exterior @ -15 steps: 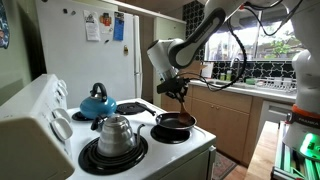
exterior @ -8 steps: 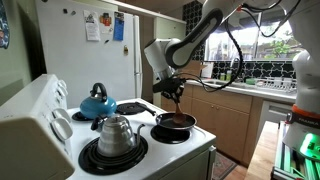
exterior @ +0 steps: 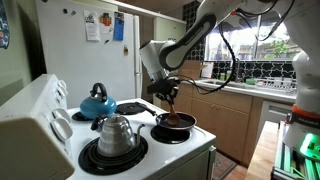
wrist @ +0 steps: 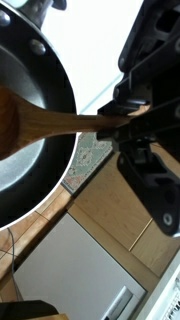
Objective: Use the wooden spoon to stir the contents of the pan
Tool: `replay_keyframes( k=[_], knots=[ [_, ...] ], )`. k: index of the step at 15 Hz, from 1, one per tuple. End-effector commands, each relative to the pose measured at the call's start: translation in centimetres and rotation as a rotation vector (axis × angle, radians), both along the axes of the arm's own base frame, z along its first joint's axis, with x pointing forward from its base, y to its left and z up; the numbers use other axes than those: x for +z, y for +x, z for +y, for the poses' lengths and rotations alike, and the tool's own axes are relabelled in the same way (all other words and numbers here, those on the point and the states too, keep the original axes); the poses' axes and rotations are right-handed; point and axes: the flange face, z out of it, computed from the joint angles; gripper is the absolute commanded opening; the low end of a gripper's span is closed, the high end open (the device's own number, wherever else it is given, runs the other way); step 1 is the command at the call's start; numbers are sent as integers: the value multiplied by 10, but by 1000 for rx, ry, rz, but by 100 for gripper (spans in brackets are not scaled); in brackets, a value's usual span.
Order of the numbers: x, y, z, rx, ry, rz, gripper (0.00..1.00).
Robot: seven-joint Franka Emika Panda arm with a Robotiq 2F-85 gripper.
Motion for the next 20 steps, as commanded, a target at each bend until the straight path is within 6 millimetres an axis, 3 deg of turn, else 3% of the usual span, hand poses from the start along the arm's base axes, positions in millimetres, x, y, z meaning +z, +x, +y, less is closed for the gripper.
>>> replay_keyframes(
  k=[1, 7, 20],
  knots=[
    [-6, 7, 18, 73, 54, 51, 4],
    [-9, -6, 49, 186, 106, 157, 4],
    [-6, -11, 76, 306, 132, 190, 4]
  ],
)
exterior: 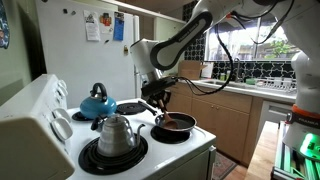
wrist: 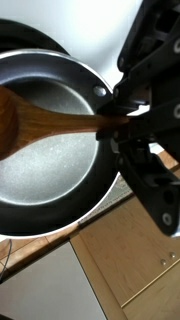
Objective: Use the wooden spoon to stir the contents of the pan
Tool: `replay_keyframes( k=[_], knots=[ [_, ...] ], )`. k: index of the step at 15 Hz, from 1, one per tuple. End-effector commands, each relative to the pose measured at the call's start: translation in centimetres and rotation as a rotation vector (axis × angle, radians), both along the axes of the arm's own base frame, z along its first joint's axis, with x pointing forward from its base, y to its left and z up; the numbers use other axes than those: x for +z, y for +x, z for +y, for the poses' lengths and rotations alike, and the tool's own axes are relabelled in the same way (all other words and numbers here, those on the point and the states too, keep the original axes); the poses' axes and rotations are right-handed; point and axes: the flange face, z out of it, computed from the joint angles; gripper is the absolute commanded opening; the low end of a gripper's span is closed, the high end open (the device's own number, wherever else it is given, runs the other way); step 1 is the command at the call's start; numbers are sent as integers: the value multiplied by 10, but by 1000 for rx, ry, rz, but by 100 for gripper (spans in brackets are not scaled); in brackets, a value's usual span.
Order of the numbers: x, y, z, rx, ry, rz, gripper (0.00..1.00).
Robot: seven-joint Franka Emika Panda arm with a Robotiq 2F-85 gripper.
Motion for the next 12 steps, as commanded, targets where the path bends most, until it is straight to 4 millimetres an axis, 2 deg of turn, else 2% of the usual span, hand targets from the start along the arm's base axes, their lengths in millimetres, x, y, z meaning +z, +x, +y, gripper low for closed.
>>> replay_keyframes(
  k=[1, 12],
  knots=[
    [0, 4, 11, 26, 6, 12, 4],
    [-2, 18, 28, 66, 22, 23, 4]
  ],
)
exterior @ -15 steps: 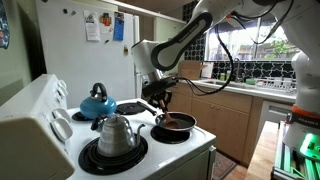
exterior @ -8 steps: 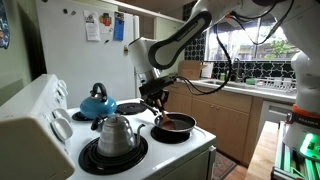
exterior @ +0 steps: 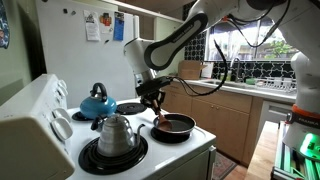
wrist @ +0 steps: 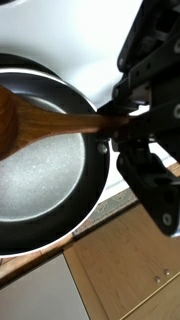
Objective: Use the wooden spoon to stir the contents of the pan
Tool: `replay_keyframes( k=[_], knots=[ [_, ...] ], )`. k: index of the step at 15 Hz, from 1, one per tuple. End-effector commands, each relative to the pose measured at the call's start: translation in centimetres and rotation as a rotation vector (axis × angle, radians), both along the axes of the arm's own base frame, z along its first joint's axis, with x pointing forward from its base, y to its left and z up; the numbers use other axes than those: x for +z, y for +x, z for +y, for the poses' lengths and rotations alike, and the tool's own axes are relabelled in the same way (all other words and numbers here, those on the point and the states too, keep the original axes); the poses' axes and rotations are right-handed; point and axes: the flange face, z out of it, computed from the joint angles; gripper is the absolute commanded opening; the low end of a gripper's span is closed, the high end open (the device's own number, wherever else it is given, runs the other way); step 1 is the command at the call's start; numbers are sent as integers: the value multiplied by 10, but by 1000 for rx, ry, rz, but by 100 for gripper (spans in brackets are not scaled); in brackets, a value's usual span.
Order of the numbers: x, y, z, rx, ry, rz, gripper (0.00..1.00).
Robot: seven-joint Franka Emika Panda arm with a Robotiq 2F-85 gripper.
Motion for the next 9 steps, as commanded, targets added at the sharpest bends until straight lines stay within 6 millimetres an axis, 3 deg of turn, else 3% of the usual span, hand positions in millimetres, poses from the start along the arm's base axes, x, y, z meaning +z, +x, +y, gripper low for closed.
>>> replay_keyframes(
  k=[1, 9],
  knots=[
    [-3, 5, 10, 12, -2, 26, 4],
    [-1, 10, 20, 11, -17, 36, 4]
  ],
)
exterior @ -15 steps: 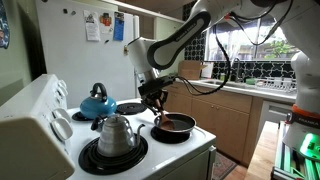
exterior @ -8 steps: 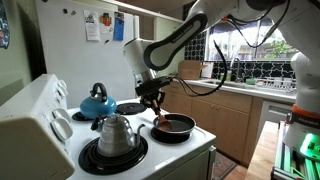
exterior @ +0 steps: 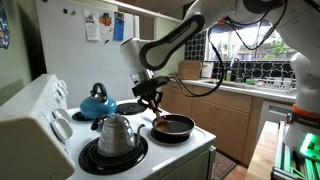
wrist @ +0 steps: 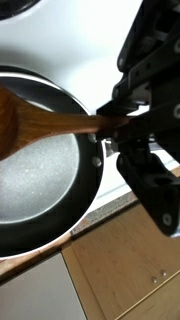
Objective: Use the wooden spoon to stir the contents of the pan
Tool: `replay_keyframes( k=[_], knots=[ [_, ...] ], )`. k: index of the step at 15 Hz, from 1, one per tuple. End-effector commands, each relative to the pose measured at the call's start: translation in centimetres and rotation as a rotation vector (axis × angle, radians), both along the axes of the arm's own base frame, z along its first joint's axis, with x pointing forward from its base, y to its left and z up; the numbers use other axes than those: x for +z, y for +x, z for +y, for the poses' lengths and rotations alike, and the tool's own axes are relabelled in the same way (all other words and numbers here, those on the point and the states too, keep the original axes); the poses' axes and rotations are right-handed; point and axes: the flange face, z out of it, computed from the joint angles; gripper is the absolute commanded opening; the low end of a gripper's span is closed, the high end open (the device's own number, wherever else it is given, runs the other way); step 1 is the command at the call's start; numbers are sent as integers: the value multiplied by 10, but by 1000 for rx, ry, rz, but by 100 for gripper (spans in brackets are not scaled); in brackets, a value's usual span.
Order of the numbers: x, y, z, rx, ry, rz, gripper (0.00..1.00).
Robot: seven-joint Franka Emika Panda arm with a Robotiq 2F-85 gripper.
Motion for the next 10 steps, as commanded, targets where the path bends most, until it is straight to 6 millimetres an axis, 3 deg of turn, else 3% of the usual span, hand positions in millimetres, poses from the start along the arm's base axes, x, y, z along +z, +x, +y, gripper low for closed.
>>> replay_keyframes(
  k=[1, 6, 10],
  knots=[
    [-1, 3, 7, 0, -6, 25, 4],
    [-1, 4, 7, -8, -13, 28, 4],
    [2, 1, -7, -53, -23, 24, 4]
  ],
)
